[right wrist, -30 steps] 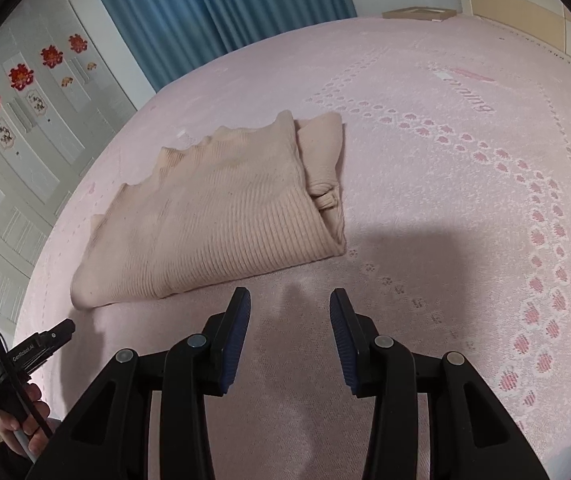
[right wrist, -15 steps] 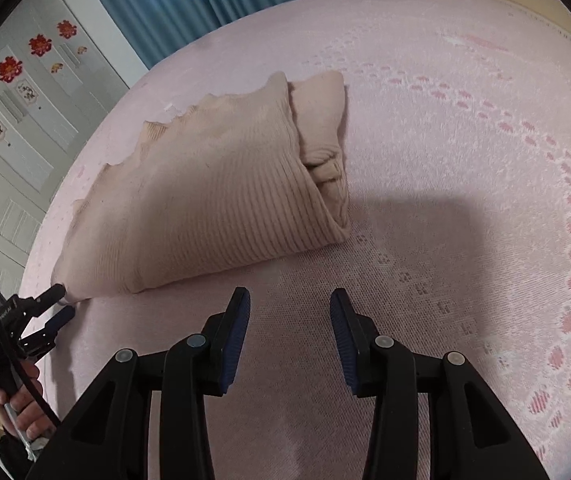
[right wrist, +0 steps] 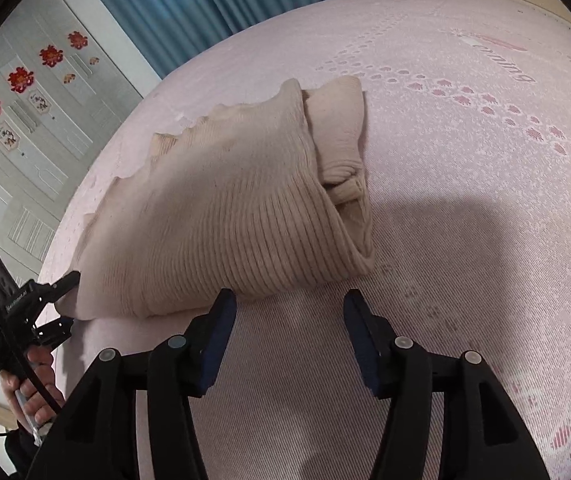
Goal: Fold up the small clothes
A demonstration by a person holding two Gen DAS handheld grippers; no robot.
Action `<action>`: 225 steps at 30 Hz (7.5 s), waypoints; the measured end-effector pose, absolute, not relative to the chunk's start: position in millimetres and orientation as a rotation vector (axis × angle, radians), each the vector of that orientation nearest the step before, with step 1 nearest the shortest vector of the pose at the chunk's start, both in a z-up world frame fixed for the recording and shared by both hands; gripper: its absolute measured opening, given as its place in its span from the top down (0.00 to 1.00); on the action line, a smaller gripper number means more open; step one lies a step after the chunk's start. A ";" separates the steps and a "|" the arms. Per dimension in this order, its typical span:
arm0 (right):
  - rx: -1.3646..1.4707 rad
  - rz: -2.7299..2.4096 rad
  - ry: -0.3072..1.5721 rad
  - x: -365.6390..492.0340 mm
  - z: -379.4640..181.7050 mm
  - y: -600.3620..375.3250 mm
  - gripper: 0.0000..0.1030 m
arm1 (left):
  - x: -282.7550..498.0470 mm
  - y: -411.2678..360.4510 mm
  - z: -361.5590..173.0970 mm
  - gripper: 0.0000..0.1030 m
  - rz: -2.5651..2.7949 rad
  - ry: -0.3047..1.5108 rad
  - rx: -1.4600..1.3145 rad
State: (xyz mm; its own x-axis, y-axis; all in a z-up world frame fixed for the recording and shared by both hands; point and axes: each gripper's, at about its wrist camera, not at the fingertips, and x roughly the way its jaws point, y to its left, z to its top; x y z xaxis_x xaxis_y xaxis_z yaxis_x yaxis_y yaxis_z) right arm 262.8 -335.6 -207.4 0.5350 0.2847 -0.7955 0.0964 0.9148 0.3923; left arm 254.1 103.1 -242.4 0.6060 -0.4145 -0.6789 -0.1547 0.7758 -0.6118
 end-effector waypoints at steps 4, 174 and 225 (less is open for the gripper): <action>0.481 0.116 0.992 271.4 -211.3 -340.7 0.43 | 248.8 102.1 -240.2 0.51 -0.158 0.918 -0.670; 0.655 0.216 1.030 184.3 -160.9 -328.3 0.42 | 168.2 67.1 -162.8 0.52 -0.223 0.969 -0.376; 0.305 0.001 0.855 119.6 -177.5 -366.5 0.78 | 171.9 -50.2 -156.0 0.52 -0.422 1.006 -0.235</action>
State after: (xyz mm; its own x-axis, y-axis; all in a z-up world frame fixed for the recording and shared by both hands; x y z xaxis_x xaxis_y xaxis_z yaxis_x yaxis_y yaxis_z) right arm 119.6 -366.5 -177.5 0.6588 0.1222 -0.7423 0.1211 0.9566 0.2649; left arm 171.9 -50.2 -156.0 0.4639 -0.4458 -0.7656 0.2332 0.8951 -0.3799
